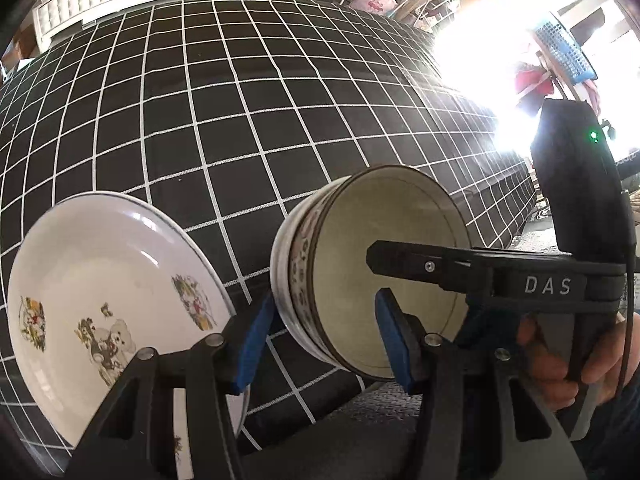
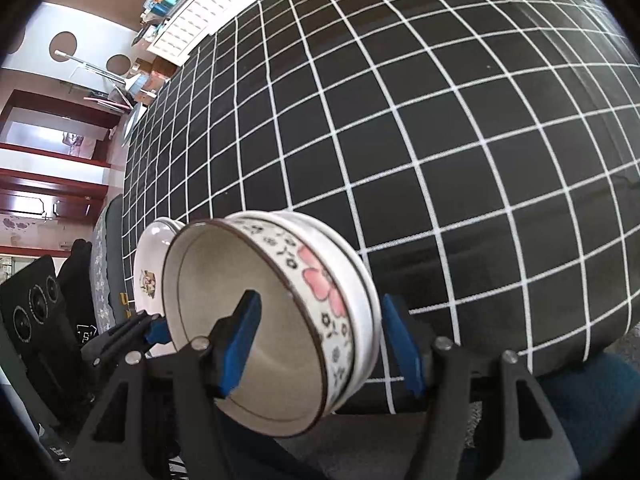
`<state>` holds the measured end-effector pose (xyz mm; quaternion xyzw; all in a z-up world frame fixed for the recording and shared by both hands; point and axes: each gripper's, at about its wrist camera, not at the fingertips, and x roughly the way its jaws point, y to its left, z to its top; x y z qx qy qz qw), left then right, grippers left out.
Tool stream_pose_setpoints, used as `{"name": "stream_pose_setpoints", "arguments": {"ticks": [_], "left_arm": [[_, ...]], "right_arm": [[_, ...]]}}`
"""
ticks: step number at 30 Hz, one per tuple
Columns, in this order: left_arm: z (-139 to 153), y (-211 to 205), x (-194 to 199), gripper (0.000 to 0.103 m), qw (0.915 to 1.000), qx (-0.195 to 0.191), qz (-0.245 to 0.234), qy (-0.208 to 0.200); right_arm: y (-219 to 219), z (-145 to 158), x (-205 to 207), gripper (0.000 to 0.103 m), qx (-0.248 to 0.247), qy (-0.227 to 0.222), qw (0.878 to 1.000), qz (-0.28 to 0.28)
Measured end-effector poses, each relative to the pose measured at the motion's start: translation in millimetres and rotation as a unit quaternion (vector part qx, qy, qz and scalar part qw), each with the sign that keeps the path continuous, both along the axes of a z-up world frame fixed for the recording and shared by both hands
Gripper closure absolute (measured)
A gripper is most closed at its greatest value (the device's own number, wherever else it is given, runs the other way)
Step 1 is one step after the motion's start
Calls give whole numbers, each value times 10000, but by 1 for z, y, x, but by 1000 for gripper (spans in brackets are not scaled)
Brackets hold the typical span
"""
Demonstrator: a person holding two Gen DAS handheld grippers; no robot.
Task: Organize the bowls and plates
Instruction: 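Grasp the rim of the nested bowl stack with the left tool while the right tool grips it too, then lift the bowl stack with both tools and carry it over the plate stack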
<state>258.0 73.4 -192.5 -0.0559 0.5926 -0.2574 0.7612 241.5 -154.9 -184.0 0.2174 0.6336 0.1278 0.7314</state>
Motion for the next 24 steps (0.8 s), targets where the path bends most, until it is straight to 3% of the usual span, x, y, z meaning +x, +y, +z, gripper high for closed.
{"name": "stream_pose_setpoints", "arguments": {"ticks": [12,16,24], "left_arm": [[-31,-10,5,54,9995,278,-129,89],[-40,-25,1,47,9989,431,-161,57],[-39,-46,5,45,9988,473,140,39]], "right_arm": [[-13,-18,-2,36,250,184,9994,-123],[-17,-19,-1,36,341,182,9991,-183],[-17,-16,-9,37,209,75,9994,-252]]}}
